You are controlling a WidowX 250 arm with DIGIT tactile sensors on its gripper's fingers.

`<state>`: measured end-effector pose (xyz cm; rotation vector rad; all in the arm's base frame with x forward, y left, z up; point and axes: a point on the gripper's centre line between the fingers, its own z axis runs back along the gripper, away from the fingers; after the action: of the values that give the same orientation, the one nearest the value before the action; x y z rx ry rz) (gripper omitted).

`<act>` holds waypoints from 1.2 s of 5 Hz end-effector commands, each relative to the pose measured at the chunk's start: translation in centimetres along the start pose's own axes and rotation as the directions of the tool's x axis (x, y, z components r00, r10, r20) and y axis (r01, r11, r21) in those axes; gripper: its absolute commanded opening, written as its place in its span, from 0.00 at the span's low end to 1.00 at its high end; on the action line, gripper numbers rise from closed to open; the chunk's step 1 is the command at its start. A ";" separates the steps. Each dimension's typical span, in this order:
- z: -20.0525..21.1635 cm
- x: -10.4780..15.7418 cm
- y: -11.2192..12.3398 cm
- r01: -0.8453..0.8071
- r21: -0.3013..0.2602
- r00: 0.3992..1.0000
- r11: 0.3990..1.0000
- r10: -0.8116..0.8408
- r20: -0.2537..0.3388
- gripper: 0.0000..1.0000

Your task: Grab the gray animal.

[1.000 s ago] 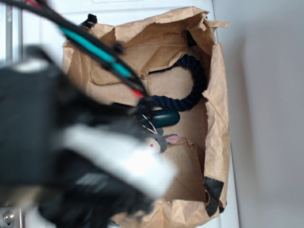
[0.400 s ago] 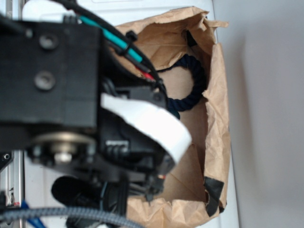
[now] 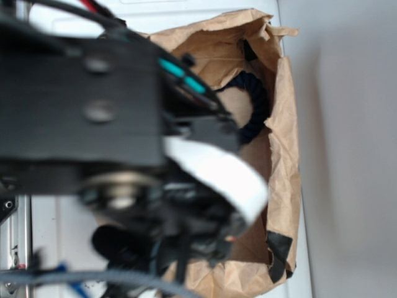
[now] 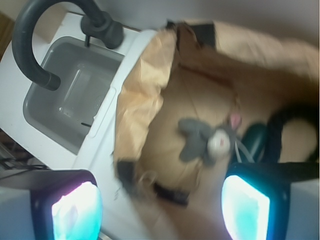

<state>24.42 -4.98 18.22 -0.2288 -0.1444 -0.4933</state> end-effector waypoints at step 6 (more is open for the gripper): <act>-6.1 1.0 4.3 0.259 0.249 0.964 0.933 -0.264 -0.011 1.00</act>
<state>27.99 -2.56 10.81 0.0174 -0.2165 -0.7166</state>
